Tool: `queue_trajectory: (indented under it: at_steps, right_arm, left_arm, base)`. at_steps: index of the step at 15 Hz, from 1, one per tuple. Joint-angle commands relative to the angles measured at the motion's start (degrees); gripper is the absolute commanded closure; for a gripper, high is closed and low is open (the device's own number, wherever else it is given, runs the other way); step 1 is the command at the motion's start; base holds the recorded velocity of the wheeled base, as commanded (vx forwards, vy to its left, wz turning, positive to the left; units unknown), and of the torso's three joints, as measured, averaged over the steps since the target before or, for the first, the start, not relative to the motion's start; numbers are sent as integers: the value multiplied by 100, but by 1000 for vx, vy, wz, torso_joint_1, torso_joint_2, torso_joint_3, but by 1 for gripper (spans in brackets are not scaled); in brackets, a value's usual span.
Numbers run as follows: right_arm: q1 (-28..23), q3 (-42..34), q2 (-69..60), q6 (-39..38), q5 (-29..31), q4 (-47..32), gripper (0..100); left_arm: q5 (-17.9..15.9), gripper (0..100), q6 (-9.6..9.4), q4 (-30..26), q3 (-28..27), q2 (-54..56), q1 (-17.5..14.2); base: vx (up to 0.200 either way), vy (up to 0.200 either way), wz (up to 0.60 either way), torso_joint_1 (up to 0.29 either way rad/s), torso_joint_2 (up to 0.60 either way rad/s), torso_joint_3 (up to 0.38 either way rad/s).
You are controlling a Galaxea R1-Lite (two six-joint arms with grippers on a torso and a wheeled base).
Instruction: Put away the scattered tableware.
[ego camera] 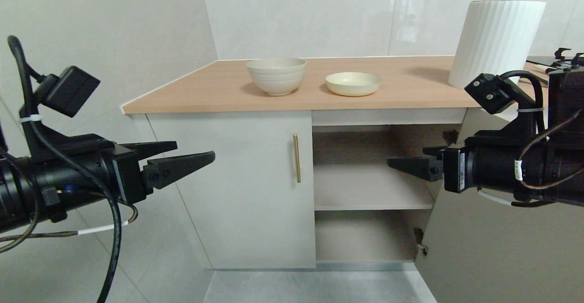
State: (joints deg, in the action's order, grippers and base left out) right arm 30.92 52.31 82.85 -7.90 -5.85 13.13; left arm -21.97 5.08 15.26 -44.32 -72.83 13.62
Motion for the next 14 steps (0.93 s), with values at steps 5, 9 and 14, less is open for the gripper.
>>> queue_trajectory:
  at_steps: [5, 9, 14]
  right_arm:
    - [-103, -19, -85, -1, -13, 5, 0]
    - [-103, -107, -155, -1, -56, 23, 0]
    - [-112, -300, -216, 175, -118, 67, 0]
  left_arm:
    - [-1, 0, 1, -6, -6, 234, 1]
    - [-1, 0, 1, -6, -6, 234, 1]
    - [-18, 0, 10, 3, -6, 234, 1]
  base:
    - [200, 0, 0, 0, 1, 3]
    - [200, 0, 0, 5, 2, 1]
    - [0, 0, 0, 0, 0, 0]
